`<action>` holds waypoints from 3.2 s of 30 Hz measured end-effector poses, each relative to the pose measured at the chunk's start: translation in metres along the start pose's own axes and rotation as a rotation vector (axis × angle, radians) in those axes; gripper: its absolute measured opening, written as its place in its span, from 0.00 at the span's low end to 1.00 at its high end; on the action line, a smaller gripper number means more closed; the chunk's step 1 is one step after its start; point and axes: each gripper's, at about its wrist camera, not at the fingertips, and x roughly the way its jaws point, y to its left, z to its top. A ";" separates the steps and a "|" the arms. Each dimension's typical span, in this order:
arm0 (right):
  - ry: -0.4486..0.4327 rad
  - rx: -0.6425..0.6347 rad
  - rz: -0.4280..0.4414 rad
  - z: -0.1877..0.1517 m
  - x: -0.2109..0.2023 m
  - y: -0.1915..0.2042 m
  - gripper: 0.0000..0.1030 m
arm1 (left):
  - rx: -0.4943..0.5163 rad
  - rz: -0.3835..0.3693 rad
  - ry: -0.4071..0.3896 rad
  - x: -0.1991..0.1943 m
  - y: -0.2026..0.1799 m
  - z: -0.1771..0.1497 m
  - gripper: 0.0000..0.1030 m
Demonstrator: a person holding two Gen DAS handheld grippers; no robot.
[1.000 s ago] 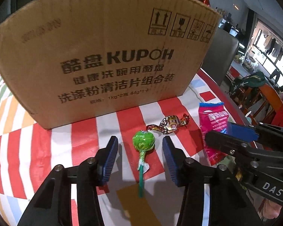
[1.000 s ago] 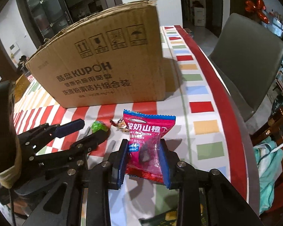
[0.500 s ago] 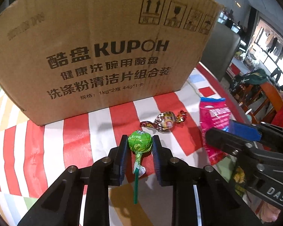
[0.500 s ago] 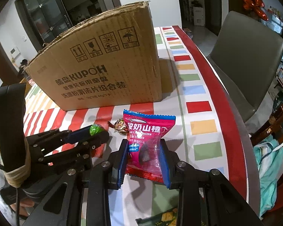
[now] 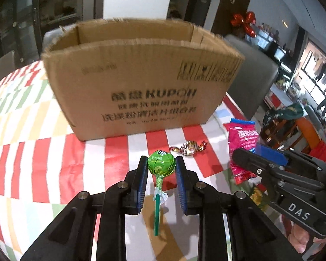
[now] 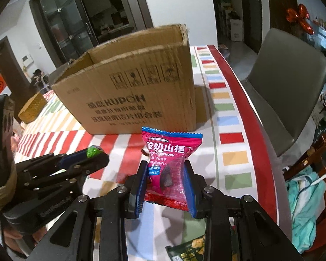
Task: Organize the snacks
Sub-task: 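Carry the candy bag and lollipop over the box and open both tools, then move both open tools to the green cracker pack and wrapped candy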
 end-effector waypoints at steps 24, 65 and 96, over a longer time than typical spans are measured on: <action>-0.222 -0.112 0.043 0.076 -0.074 0.030 0.31 | 0.014 0.083 -0.259 -0.109 -0.001 0.070 0.25; -0.202 -0.162 -0.003 0.138 -0.049 0.038 0.50 | 0.041 0.218 -0.268 -0.082 0.017 0.128 0.57; -0.129 -0.168 -0.119 -0.031 -0.127 -0.015 0.60 | 0.205 0.058 -0.158 -0.095 -0.094 -0.034 0.67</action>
